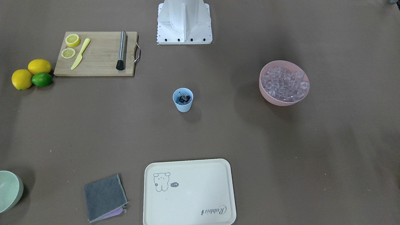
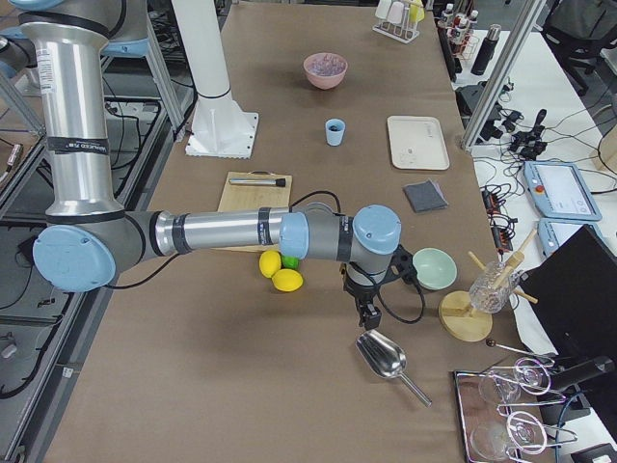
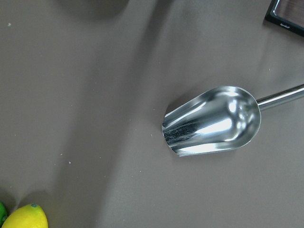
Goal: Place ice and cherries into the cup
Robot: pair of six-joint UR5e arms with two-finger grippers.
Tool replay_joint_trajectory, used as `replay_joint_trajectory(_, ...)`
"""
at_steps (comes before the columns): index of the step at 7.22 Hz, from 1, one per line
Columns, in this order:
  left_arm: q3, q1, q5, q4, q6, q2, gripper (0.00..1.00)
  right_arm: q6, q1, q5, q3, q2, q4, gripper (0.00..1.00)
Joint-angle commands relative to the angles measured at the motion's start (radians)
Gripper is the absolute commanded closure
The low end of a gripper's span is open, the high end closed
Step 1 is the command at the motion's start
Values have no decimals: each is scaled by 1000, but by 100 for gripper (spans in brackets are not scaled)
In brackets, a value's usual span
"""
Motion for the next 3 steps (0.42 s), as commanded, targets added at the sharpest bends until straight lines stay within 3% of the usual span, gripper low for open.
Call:
replay_joint_trajectory(1,10,-18,-27,4,-13,3,2,40,-15,42,-5,7,-3,0)
replay_joint_trajectory(3,2,-18,41,-3,-81,2,2,60,-26,53,-3,7,-1,0)
